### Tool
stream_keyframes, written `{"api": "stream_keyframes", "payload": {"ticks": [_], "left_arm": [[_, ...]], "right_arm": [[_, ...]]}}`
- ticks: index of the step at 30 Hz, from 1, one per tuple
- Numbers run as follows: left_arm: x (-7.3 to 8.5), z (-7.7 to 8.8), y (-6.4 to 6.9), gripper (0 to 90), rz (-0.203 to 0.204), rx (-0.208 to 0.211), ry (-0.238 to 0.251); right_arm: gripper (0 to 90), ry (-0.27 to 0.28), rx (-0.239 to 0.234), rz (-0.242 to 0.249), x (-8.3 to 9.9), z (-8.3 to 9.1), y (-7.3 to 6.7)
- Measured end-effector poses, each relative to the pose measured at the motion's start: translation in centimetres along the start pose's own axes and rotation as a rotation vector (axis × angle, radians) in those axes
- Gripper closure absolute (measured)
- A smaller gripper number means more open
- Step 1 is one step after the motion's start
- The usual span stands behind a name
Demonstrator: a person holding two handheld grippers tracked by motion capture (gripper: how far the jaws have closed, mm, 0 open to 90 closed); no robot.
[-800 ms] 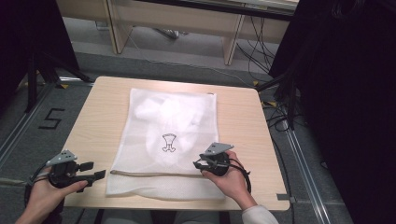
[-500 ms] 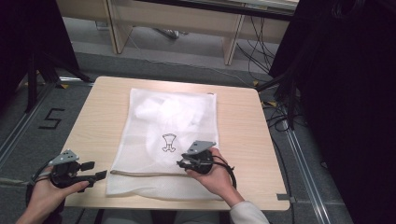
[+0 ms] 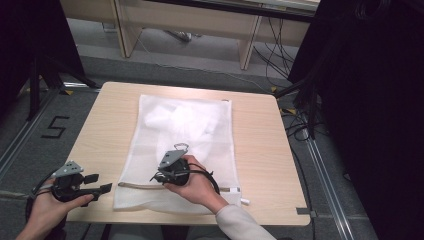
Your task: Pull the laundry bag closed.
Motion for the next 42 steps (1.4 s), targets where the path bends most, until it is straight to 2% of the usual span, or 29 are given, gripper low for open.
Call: {"api": "stream_keyframes", "payload": {"ticks": [6,8,14,19,20,23,31,33,35,38,40,42], "left_arm": [[0.1,0.1,-0.2,31.7,-0.014,-0.011,-0.019],[0.0,0.1,-0.2,31.8,0.012,-0.013,-0.007],[0.1,0.1,-0.2,31.9,0.010,-0.010,-0.008],[0.1,0.1,-0.2,31.9,0.000,-0.009,-0.012],[0.1,0.1,-0.2,31.9,0.003,-0.010,-0.013],[0.1,0.1,-0.2,31.9,0.004,-0.007,-0.016],[0.1,0.0,-0.1,31.9,0.001,-0.004,-0.019],[0.1,0.0,-0.1,31.9,0.001,-0.003,-0.020],[0.1,0.0,-0.1,31.9,-0.001,0.000,-0.021],[0.1,0.0,-0.1,31.8,0.002,0.001,-0.018],[0.2,0.0,-0.1,31.9,0.002,0.002,-0.019],[0.2,0.0,-0.1,32.8,-0.011,-0.004,-0.025]], "right_arm": [[71.5,-0.012,-0.033,0.013,-0.8,-1.8,-0.9],[72.0,-0.011,-0.050,0.018,-1.4,-3.0,-1.6],[72.4,-0.024,-0.082,0.040,-2.5,-5.0,-2.7],[72.8,-0.043,-0.109,0.024,-3.0,-6.8,-3.5],[72.8,-0.042,-0.113,0.038,-3.0,-7.1,-3.5],[73.0,-0.054,-0.125,0.034,-3.0,-8.0,-3.8],[74.1,-0.075,-0.148,0.040,-2.9,-9.4,-4.2],[74.4,-0.078,-0.147,0.025,-2.9,-9.6,-4.4],[75.1,-0.080,-0.151,0.036,-2.9,-10.0,-4.3],[75.9,-0.087,-0.154,0.018,-2.9,-10.3,-4.5],[76.7,-0.094,-0.155,0.035,-3.0,-10.5,-4.4],[78.1,-0.101,-0.153,0.013,-2.9,-10.8,-4.5]]}}
Point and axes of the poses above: each handheld gripper's, and its own axes: z roughly backward along the jaws, x roughly out of its underside, y roughly to its right, the point moved 4 cm from there along -z, roughly forward along the jaws, and after that the axes turned 12 degrees about y, right-handed, at the moved point
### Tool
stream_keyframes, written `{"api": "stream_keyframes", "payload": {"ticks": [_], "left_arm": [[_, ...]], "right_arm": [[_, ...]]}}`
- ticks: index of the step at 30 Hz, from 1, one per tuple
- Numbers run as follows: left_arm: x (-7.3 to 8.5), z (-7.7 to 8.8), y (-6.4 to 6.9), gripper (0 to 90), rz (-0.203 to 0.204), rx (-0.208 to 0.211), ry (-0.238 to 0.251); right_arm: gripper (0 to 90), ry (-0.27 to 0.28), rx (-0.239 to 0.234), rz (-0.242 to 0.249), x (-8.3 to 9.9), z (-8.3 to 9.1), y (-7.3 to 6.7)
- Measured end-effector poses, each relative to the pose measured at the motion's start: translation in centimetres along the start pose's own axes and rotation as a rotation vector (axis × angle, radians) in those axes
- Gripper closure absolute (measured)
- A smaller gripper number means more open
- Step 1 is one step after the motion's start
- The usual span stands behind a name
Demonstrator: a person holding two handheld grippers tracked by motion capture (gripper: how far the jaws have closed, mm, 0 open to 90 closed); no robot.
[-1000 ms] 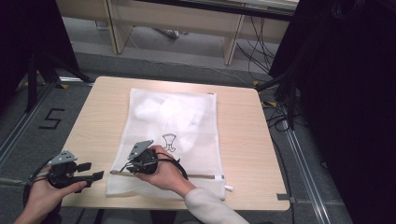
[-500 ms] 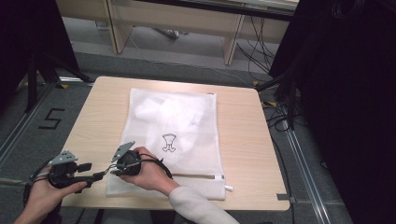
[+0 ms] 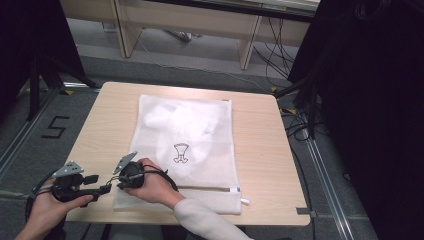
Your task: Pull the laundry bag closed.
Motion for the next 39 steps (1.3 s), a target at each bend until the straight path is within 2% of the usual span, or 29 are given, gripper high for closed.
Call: {"api": "stream_keyframes", "payload": {"ticks": [2,3,4,5,6,8,9,10,12,13,14,18,20,21,22,24,25,26,28,31,32,33,34,35,36,37,38,39], "left_arm": [[0.0,0.0,0.0,32.8,0.000,0.004,-0.001],[0.0,0.0,0.0,32.7,0.000,0.004,-0.001],[0.0,0.1,-0.1,32.6,-0.015,0.005,-0.014],[0.0,0.0,-0.1,32.5,-0.012,0.005,-0.013],[0.1,0.0,-0.1,32.5,-0.014,0.009,-0.016],[0.1,-0.1,0.1,32.8,-0.004,0.011,-0.014],[0.2,0.0,0.0,33.0,-0.026,0.020,-0.036],[0.2,-0.2,0.3,33.1,-0.010,0.021,-0.024],[0.4,-0.3,0.4,33.3,-0.029,0.037,-0.051],[0.4,-0.5,0.6,33.5,-0.017,0.041,-0.048],[0.5,-0.5,0.5,34.0,-0.036,0.054,-0.076],[0.8,-1.3,1.2,36.1,-0.003,0.085,-0.090],[0.8,-1.5,1.2,38.3,-0.012,0.086,-0.101],[0.7,-2.1,1.5,39.5,0.005,0.103,-0.098],[0.7,-2.3,1.5,40.0,0.007,0.094,-0.099],[0.6,-2.5,1.4,41.0,-0.002,0.102,-0.113],[0.6,-2.9,1.6,43.9,0.023,0.120,-0.111],[0.6,-3.0,1.6,45.3,0.026,0.115,-0.111],[0.6,-3.2,1.7,49.0,0.049,0.136,-0.112],[0.7,-3.4,1.7,53.9,0.057,0.141,-0.125],[0.7,-3.6,1.8,55.8,0.066,0.155,-0.126],[0.7,-3.6,1.8,57.9,0.066,0.155,-0.126],[0.6,-3.8,1.8,59.8,0.057,0.175,-0.124],[0.6,-3.8,1.8,61.1,0.057,0.175,-0.124],[0.4,-3.9,1.8,63.3,0.032,0.167,-0.128],[0.4,-4.0,1.8,64.8,0.031,0.170,-0.130],[0.4,-4.0,1.7,66.6,0.030,0.182,-0.130],[0.4,-4.0,1.7,68.8,0.030,0.182,-0.130]], "right_arm": [[80.1,-0.005,-0.006,0.014,0.1,-0.2,0.2],[80.9,-0.011,-0.002,-0.003,0.2,-0.1,0.2],[81.4,-0.012,0.004,-0.045,0.3,-0.1,0.0],[81.9,-0.003,-0.008,-0.003,0.2,-0.2,0.4],[82.1,-0.001,-0.009,-0.025,0.3,-0.1,0.4],[82.2,0.000,-0.011,-0.012,0.2,0.0,0.5],[82.2,0.004,-0.014,-0.016,0.1,0.2,0.5],[82.3,0.005,-0.009,-0.018,0.0,0.3,0.5],[82.3,0.013,-0.013,-0.017,-0.3,0.7,0.5],[82.3,0.017,-0.012,-0.024,-0.5,0.8,0.5],[82.4,0.014,-0.008,-0.019,-0.6,1.0,0.5],[82.4,0.034,-0.007,-0.011,-1.2,1.7,0.4],[82.4,0.036,-0.006,-0.009,-1.3,1.8,0.5],[82.4,0.039,0.006,-0.002,-1.5,2.2,0.6],[82.4,0.049,-0.001,-0.016,-1.6,2.2,0.4],[82.4,0.051,-0.002,-0.008,-1.7,2.4,0.4],[82.4,0.051,0.002,-0.003,-1.8,2.6,0.4],[82.4,0.055,0.002,-0.017,-1.8,2.6,0.2],[82.4,0.056,0.004,0.001,-1.9,2.8,0.4],[82.4,0.063,0.004,-0.007,-1.9,2.9,0.3],[82.4,0.064,0.005,-0.016,-1.9,2.9,0.2],[82.4,0.064,0.005,-0.016,-1.9,2.9,0.2],[82.4,0.067,0.007,-0.014,-1.9,3.0,0.2],[82.4,0.064,0.004,-0.003,-2.0,3.1,0.2],[82.4,0.074,0.005,0.001,-2.0,3.1,0.3],[82.4,0.073,0.006,0.004,-2.0,3.2,0.3],[82.4,0.073,0.008,-0.016,-2.0,3.2,0.2],[82.4,0.073,0.008,-0.016,-2.0,3.2,0.2]]}}
Point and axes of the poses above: each handheld gripper's, and its own axes: z roughly backward along the jaws, x roughly out of its underside, y roughly to its right, the point moved 4 cm from there along -z, roughly forward along the jaws, and after that the axes turned 12 degrees about y, right-handed, at the moved point
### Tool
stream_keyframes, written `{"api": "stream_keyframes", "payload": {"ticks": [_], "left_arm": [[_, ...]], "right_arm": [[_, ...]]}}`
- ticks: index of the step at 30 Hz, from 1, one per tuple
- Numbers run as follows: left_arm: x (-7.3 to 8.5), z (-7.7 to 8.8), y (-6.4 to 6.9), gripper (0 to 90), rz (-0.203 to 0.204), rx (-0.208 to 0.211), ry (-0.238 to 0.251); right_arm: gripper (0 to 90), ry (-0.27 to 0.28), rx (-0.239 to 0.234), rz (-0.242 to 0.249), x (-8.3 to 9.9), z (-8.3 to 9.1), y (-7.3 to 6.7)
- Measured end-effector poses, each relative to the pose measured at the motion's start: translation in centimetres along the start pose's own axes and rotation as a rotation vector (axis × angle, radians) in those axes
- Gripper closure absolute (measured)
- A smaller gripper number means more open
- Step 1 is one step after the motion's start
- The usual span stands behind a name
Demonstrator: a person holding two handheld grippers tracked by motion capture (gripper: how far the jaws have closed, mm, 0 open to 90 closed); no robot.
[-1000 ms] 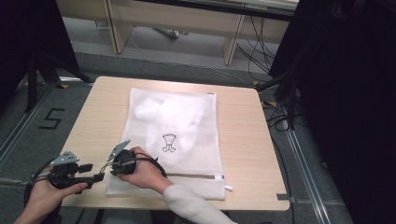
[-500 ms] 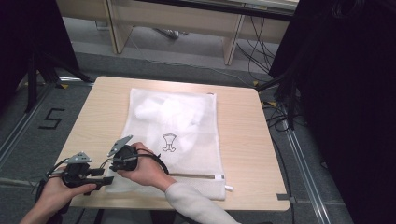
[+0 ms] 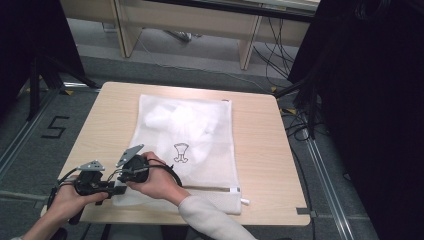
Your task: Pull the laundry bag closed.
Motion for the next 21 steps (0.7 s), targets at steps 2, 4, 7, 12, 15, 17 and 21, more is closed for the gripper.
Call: {"api": "stream_keyframes", "payload": {"ticks": [2,4,7,12,15,17,21], "left_arm": [[0.05,0.07,-0.07,73.3,-0.016,0.003,-0.010],[0.04,0.08,-0.01,76.1,-0.009,0.006,-0.004],[-0.03,0.21,-0.06,80.1,0.005,0.011,0.000],[-0.09,0.29,0.07,83.1,0.032,0.007,-0.006],[-0.28,0.44,0.16,84.4,0.079,-0.002,-0.005],[-0.33,0.52,0.18,85.2,0.094,0.000,-0.008],[-0.40,0.57,0.28,85.9,0.119,-0.008,-0.009]], "right_arm": [[82.4,0.002,-0.002,0.017,0.07,0.08,0.11],[82.4,0.001,-0.002,0.012,0.11,0.13,0.02],[82.4,-0.001,-0.001,0.018,0.09,0.33,0.06],[82.4,0.001,-0.001,0.014,0.27,0.47,-0.04],[82.4,0.003,0.005,0.014,0.39,0.48,-0.10],[82.5,0.000,0.007,0.027,0.46,0.54,-0.09],[82.5,-0.004,0.013,0.038,0.70,0.58,-0.18]]}}
Point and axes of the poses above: each handheld gripper's, and its own axes: z roughly backward along the jaws, x roughly out of its underside, y roughly to its right, the point moved 4 cm from there along -z, roughly forward along the jaws, and after that the axes turned 12 degrees about y, right-handed, at the moved point
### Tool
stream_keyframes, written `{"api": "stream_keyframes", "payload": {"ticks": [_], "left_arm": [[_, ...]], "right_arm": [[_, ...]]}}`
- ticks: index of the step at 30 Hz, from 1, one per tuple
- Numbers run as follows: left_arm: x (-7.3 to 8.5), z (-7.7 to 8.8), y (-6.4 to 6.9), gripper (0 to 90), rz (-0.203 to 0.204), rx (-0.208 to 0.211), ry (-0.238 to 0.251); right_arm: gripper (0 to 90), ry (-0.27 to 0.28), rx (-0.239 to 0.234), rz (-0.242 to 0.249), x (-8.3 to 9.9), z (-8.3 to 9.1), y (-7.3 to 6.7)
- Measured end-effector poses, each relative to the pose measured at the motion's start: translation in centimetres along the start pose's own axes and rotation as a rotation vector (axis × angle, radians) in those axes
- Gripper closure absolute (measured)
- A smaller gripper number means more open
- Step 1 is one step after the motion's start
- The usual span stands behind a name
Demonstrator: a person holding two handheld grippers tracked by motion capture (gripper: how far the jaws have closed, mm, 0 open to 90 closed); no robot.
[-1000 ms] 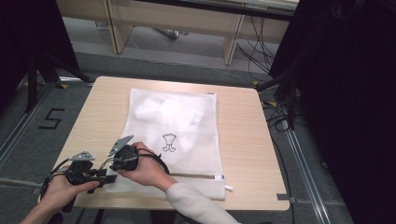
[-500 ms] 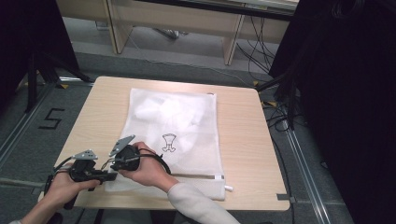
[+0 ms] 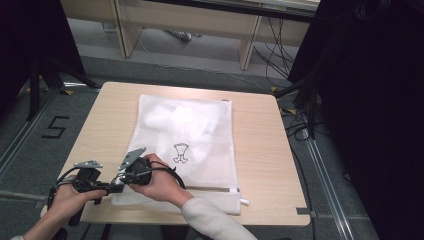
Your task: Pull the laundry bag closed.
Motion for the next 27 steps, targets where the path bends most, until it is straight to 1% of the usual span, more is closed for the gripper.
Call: {"api": "stream_keyframes", "payload": {"ticks": [2,4,5,8,9,10,11,12,13,15,17,18,20,21,22,23,24,25,26,27], "left_arm": [[0.00,0.05,-0.02,86.0,0.011,-0.004,-0.003],[0.01,0.05,-0.02,86.1,0.014,-0.008,-0.002],[0.01,0.06,-0.05,86.1,0.021,-0.009,0.003],[-0.01,0.10,-0.10,86.2,0.032,-0.010,0.005],[-0.01,0.10,-0.10,86.3,0.032,-0.010,0.005],[-0.03,0.17,-0.18,86.3,0.045,-0.003,0.003],[-0.04,0.17,-0.20,86.3,0.045,-0.006,0.003],[-0.04,0.25,-0.24,86.4,0.046,0.000,-0.003],[-0.05,0.25,-0.24,86.4,0.047,0.000,-0.001],[-0.06,0.24,-0.21,86.4,0.049,-0.004,0.005],[-0.07,0.23,-0.19,86.5,0.052,-0.002,0.006],[-0.09,0.25,-0.20,86.5,0.059,0.003,0.005],[-0.10,0.25,-0.19,86.5,0.063,-0.005,0.012],[-0.08,0.24,-0.19,86.5,0.061,-0.007,0.010],[-0.03,0.23,-0.24,86.5,0.056,0.004,-0.003],[-0.01,0.17,-0.22,86.4,0.056,-0.007,0.009],[-0.03,0.23,-0.23,86.4,0.047,0.003,0.000],[-0.06,0.16,-0.14,86.2,0.034,-0.004,0.012],[-0.08,0.11,-0.07,86.0,0.023,-0.002,0.014],[-0.07,0.07,-0.07,85.8,0.009,0.000,0.009]], "right_arm": [[82.5,-0.003,0.000,0.012,0.08,0.08,0.05],[82.6,-0.004,-0.002,-0.006,0.23,0.09,-0.13],[82.6,-0.004,0.000,0.011,0.33,0.04,-0.05],[82.6,-0.007,0.002,0.011,0.54,0.04,-0.07],[82.6,-0.007,0.003,0.002,0.60,0.06,-0.13],[82.6,-0.010,0.004,-0.002,0.64,0.10,-0.19],[82.6,-0.010,0.005,-0.001,0.67,0.09,-0.21],[82.6,-0.011,0.006,0.001,0.69,0.08,-0.22],[82.6,-0.011,0.003,0.013,0.69,0.08,-0.16],[82.7,-0.015,0.004,0.007,0.74,0.16,-0.23],[82.7,-0.016,0.002,0.012,0.78,0.20,-0.18],[82.7,-0.025,0.002,0.009,0.89,0.32,-0.23],[82.7,-0.027,0.005,-0.001,0.95,0.34,-0.33],[82.8,-0.028,0.007,0.004,0.97,0.31,-0.33],[82.7,-0.029,0.008,-0.003,0.98,0.27,-0.39],[82.7,-0.028,0.009,-0.007,0.97,0.22,-0.43],[82.7,-0.026,0.011,-0.006,0.94,0.20,-0.44],[82.7,-0.024,0.014,-0.009,0.87,0.23,-0.45],[82.7,-0.020,0.011,0.012,0.75,0.28,-0.23],[82.6,-0.020,0.014,-0.006,0.65,0.37,-0.26]]}}
Point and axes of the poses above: each handheld gripper's, and its own axes: z roughly backward along the jaws, x roughly out of its underside, y roughly to its right, the point moved 4 cm from there along -z, roughly forward along the jaws, and after that the axes turned 12 degrees about y, right-handed, at the moved point
